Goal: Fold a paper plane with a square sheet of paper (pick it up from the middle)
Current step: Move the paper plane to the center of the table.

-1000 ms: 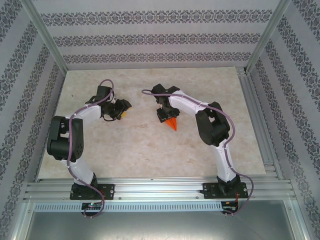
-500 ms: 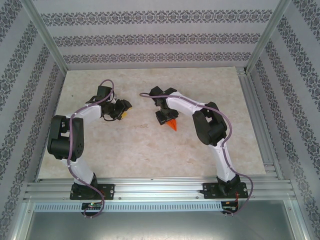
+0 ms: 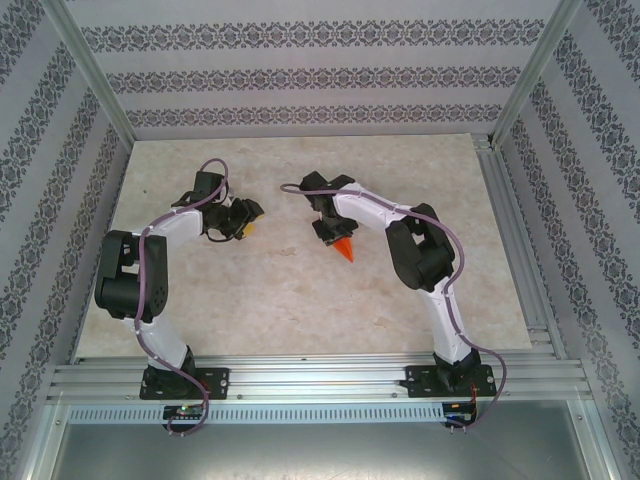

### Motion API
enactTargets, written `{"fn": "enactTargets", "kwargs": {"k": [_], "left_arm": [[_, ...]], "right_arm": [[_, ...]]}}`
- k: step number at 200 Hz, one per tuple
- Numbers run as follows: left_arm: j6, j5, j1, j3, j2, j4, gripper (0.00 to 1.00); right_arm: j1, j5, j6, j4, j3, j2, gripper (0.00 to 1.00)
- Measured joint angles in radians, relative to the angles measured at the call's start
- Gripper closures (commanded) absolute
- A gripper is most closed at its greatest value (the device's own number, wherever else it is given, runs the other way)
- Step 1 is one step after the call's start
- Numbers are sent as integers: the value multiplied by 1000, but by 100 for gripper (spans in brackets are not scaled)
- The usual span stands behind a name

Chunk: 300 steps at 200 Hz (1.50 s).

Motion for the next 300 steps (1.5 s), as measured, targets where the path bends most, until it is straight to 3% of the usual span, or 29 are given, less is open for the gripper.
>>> {"fn": "enactTargets", "kwargs": {"k": [11,68,158,211,261,300], "left_arm": [[0,0,0,3,0,0,51],[0,0,0,13,0,0,51],[22,15,-60,34,0,-23,51],[56,-5,-144,43,-10,-58,51],[67,-25,-156,44,-23,-84,51],[71,-29,-156,48,-23,-93,51]], "right_arm": [[-5,0,1,4,-6,-3,82],[-31,-1,18,27,-39,-18,100],[-171,-203,154,205,-243,-224,100],[-139,-206,217,241,-258,-163,95],[-128,-183,222,230,-243,-130,86],[-128,-179,221,210,-229,-130,72]]}}
